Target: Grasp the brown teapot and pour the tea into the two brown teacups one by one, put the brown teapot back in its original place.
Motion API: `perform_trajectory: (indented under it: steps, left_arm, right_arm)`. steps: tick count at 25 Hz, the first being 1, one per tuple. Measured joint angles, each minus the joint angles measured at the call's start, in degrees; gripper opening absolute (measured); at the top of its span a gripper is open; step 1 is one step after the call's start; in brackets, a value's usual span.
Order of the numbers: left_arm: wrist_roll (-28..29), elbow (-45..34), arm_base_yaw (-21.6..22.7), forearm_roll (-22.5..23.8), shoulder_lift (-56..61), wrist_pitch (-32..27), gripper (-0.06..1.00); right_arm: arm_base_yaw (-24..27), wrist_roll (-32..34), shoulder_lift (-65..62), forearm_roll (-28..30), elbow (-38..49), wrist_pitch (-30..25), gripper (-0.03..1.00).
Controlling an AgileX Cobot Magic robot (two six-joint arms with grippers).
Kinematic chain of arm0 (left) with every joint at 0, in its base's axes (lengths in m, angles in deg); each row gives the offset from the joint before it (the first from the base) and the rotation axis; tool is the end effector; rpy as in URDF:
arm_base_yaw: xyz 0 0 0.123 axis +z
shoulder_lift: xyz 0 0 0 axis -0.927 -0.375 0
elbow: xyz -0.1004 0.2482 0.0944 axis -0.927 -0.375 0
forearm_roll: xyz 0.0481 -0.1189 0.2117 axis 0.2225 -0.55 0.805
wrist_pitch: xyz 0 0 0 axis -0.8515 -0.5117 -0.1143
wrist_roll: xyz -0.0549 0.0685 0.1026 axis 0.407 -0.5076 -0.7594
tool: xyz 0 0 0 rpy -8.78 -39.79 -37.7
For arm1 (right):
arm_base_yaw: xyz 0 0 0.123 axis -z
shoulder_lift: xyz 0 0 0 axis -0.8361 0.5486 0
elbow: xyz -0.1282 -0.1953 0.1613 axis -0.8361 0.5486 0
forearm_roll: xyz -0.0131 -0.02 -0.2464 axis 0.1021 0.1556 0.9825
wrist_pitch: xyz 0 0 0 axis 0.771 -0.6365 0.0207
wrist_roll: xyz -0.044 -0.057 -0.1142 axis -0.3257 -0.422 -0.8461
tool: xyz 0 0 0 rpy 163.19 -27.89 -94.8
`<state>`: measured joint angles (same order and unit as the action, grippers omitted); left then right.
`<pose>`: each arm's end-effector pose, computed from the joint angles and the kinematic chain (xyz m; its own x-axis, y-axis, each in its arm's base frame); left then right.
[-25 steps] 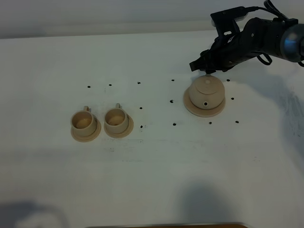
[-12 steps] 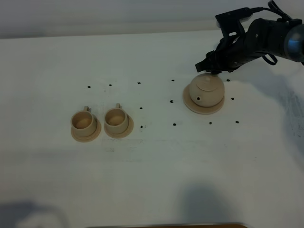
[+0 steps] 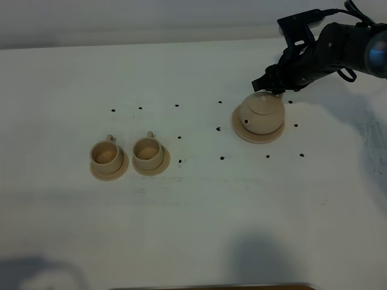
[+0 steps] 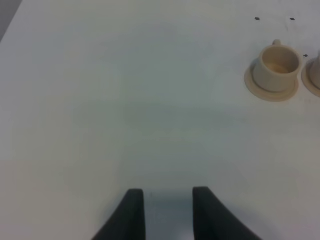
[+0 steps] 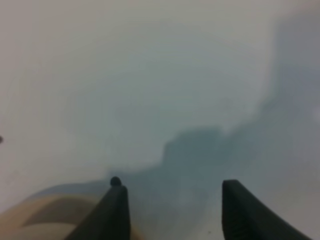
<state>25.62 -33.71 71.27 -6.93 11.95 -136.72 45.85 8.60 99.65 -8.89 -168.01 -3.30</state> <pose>0.0336 0.0106 0.2440 -0.4740 -0.0807 -0.8768 -0.1383 0.9903 -0.0163 0.4809 0.1077 0.1014 -0.7734 -0.2959 -0.5606 -0.3640 0.9313 0.0107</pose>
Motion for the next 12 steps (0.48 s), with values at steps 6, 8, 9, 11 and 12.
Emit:
perform_trajectory:
  steps: [6,8,9,11,12]
  left_arm:
    - [0.1,0.0,0.0,0.0,0.0,0.0,0.31]
    - [0.1,0.0,0.0,0.0,0.0,0.0,0.31]
    - [0.1,0.0,0.0,0.0,0.0,0.0,0.31]
    - [0.1,0.0,0.0,0.0,0.0,0.0,0.31]
    - [0.1,0.0,0.0,0.0,0.0,0.0,0.31]
  right_arm:
    - [0.0,0.1,-0.1,0.0,0.0,-0.1,0.41]
    - [0.0,0.0,-0.1,0.3,0.0,-0.1,0.41]
    - [0.0,0.0,-0.1,0.3,0.0,-0.1,0.41]
    - [0.1,0.0,-0.1,0.3,0.0,-0.2,0.41]
    - [0.1,-0.1,-0.2,0.4,0.0,-0.2,0.41]
